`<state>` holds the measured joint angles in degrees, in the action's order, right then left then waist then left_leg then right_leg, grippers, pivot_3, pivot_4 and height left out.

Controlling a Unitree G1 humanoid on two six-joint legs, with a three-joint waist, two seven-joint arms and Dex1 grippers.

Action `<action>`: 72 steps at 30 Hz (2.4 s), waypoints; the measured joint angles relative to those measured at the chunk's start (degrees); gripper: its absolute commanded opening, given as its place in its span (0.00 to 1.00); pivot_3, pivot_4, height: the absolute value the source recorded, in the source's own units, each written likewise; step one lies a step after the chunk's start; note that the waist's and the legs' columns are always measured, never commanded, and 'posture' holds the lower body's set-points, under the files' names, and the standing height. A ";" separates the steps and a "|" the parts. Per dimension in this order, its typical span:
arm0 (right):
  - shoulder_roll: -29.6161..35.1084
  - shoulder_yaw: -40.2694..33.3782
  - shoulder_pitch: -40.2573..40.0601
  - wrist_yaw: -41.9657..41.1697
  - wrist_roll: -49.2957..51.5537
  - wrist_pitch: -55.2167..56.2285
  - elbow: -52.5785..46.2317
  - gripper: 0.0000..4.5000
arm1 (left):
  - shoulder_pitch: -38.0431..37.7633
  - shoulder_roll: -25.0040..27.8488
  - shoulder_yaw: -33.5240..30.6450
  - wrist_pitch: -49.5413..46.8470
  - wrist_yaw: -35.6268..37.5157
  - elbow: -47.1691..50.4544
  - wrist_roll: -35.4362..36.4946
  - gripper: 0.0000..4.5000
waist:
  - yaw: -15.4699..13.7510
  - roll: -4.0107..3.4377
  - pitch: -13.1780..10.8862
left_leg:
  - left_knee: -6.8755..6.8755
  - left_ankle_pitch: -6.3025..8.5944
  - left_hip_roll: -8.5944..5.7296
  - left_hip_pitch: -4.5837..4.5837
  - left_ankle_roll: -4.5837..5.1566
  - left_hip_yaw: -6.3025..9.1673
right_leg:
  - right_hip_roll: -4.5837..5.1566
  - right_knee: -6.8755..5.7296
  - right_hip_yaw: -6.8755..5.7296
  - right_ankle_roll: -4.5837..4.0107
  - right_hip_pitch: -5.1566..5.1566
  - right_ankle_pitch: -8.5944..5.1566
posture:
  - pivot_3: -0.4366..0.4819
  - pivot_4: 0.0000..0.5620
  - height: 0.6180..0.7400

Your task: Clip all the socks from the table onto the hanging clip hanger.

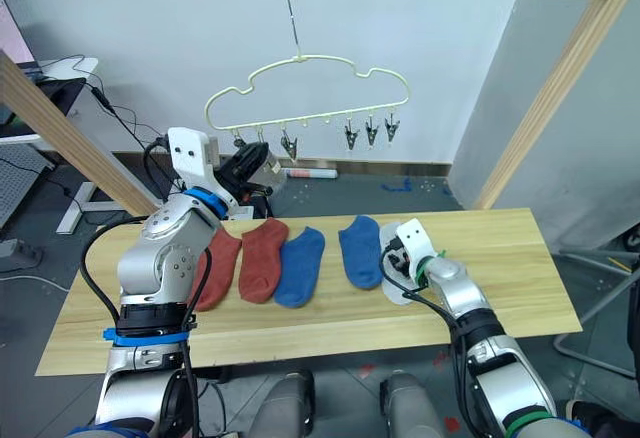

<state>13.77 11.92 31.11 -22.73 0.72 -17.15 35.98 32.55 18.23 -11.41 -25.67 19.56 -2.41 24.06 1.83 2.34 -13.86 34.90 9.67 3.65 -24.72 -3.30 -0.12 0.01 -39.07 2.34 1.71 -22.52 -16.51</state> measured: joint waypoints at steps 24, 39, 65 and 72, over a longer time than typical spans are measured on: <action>-0.92 -1.50 -2.82 -8.28 12.37 -31.12 -49.81 0.00 | 6.52 -2.85 -22.94 -38.72 -17.55 -4.61 47.88 0.00 | 0.14 -0.02 -0.02 | 0.00 0.01 -0.04 -0.06 -0.02 0.12 | 0.07 0.06 -0.07 0.09 -0.03 -0.04 | 0.46 0.40 1.00; -6.81 -0.48 5.82 -5.70 14.00 -32.89 -46.66 0.00 | 5.28 -3.85 -20.33 -36.48 -21.49 -2.30 52.44 0.00 | -0.28 -0.02 -0.02 | -0.04 0.01 -0.04 -0.18 -0.02 0.13 | 0.07 0.06 -0.10 0.01 -0.16 0.01 | 0.49 0.38 1.00; -13.49 2.96 4.77 -6.14 16.45 -30.99 -44.83 0.41 | -1.58 7.22 -13.57 -31.24 -10.90 5.59 44.38 1.00 | -0.23 -0.02 -0.02 | -0.15 0.01 -0.01 -0.22 -0.02 0.07 | 0.07 0.06 -0.06 0.00 -0.30 0.01 | 0.52 0.39 1.00; -10.26 3.65 1.66 -7.29 16.36 -30.65 -44.86 0.93 | -4.42 8.58 -12.14 -28.75 -10.14 11.01 40.14 1.00 | -0.68 -0.02 -0.02 | -0.15 0.02 -0.03 -0.28 -0.02 0.05 | 0.12 0.09 -0.05 0.00 -0.34 0.01 | 0.54 0.39 1.00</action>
<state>3.51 15.57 32.77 -30.02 17.08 -47.79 -8.88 28.13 26.81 -23.55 -54.42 9.42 8.59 64.20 1.14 2.32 -13.88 34.75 9.69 3.62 -25.00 -3.33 -0.07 0.13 -38.98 2.29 1.70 -22.86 -16.50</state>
